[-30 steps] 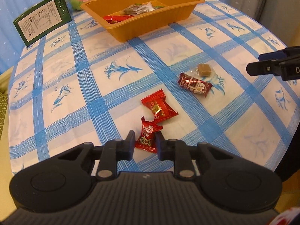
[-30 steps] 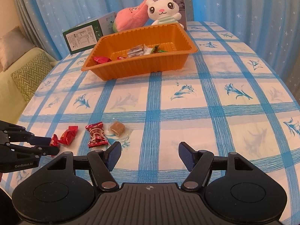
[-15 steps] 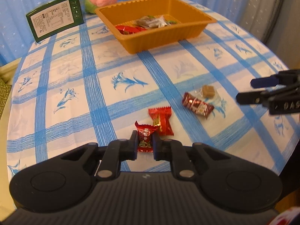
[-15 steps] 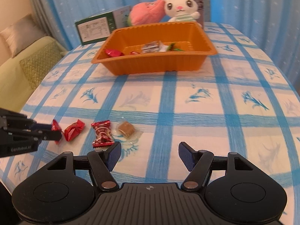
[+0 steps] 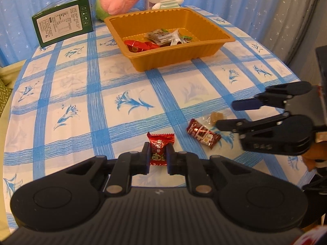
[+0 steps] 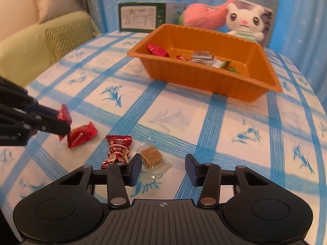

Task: Organize snacks
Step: 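Grasp a red candy packet with the left gripper while the right grasps the clear brown-candy packet, then carry both held candies over the orange tray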

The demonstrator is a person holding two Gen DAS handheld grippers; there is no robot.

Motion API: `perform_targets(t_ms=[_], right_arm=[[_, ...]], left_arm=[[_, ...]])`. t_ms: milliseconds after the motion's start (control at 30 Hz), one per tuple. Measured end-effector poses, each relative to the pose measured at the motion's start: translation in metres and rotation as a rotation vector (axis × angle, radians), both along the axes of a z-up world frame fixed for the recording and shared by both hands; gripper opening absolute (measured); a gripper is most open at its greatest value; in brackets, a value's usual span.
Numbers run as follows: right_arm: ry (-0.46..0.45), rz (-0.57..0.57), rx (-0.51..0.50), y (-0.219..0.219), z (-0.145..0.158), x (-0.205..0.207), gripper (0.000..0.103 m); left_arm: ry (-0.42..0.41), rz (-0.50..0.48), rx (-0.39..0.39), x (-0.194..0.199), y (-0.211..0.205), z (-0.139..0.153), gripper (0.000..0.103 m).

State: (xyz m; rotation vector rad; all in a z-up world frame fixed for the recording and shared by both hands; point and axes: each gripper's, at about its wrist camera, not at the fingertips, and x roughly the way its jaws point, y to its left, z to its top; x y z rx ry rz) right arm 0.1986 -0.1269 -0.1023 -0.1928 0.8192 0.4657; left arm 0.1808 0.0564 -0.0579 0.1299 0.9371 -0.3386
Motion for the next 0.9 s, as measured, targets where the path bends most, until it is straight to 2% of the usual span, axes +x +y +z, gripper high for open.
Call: perform_targets(t_ms=[100,267,333,367,400,900], right_arm=[[-0.003,0.035,-0.020,0.005,-0.005,0.004,0.037],[-0.015,0.068,-0.022,0.011,-0.006,0.008,0.034],[-0.011,0.077,-0.016,0.012,-0.007,0.009,0.029],[-0.006,0.082,-0.011,0.012,-0.006,0.009,0.022],[-0.002,0.081,-0.010,0.013,-0.006,0.008,0.021],[0.012,-0.138,0.112,-0.028,0.025,-0.018,0.021]], left_arm=[[0.003,0.004,-0.004,0.001,-0.002,-0.001,0.013],[0.008,0.007,-0.015,0.002,-0.005,-0.003,0.013],[0.010,0.005,-0.017,0.002,-0.007,-0.004,0.013],[0.011,0.005,-0.018,0.002,-0.008,-0.004,0.013],[0.012,0.004,-0.019,0.001,-0.009,-0.004,0.013],[-0.001,0.060,-0.070,-0.007,-0.027,0.010,0.013]])
